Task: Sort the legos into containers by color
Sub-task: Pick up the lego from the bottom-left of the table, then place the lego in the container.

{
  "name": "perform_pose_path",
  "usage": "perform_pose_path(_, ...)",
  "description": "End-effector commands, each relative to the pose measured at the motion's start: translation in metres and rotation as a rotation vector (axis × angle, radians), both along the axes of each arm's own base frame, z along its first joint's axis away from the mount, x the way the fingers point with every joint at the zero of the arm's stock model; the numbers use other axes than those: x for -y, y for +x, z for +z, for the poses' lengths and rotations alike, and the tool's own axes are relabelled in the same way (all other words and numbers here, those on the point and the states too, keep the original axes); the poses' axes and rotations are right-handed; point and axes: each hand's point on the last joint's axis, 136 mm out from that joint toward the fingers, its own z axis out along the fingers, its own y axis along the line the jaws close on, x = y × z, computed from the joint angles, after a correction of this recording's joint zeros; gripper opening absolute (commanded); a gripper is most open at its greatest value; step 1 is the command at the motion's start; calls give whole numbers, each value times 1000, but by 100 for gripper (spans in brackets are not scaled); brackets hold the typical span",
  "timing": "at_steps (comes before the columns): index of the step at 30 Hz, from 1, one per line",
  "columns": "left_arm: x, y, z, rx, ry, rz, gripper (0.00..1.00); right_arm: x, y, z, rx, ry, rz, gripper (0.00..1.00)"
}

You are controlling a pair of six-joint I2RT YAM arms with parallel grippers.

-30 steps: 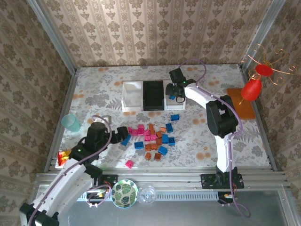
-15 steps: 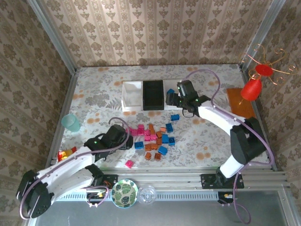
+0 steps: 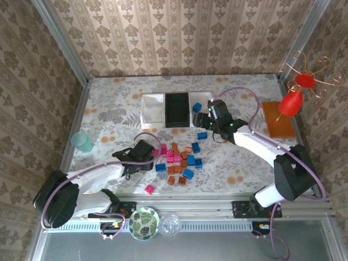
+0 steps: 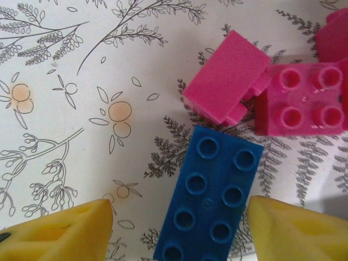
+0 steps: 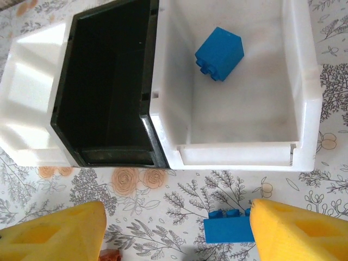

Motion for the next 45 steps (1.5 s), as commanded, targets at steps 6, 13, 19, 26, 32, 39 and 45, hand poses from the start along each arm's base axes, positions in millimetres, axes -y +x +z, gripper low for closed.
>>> perform_pose_path(6,15,9,-13,-39,-27,-32,55,7,-2,11,40,4,-39,72)
perform_pose_path(13,14,3,-16,-59,-47,-25,33,12,-3,10,41,-12,-48,72)
perform_pose_path(19,23,-2,28,2,-127,-61,28,21,-6,7,36,-11,-74,72)
perform_pose_path(26,87,40,109,133,-303,-179,29,42,-21,2,40,-13,-123,72)
perform_pose_path(32,175,114,142,185,-373,-296,28,58,-42,-14,-2,-52,-138,72)
perform_pose_path(39,255,191,142,170,-413,-350,28,71,-66,-28,-33,-62,-150,72)
perform_pose_path(45,295,230,129,143,-440,-358,28,78,-80,-34,-49,-73,-156,73)
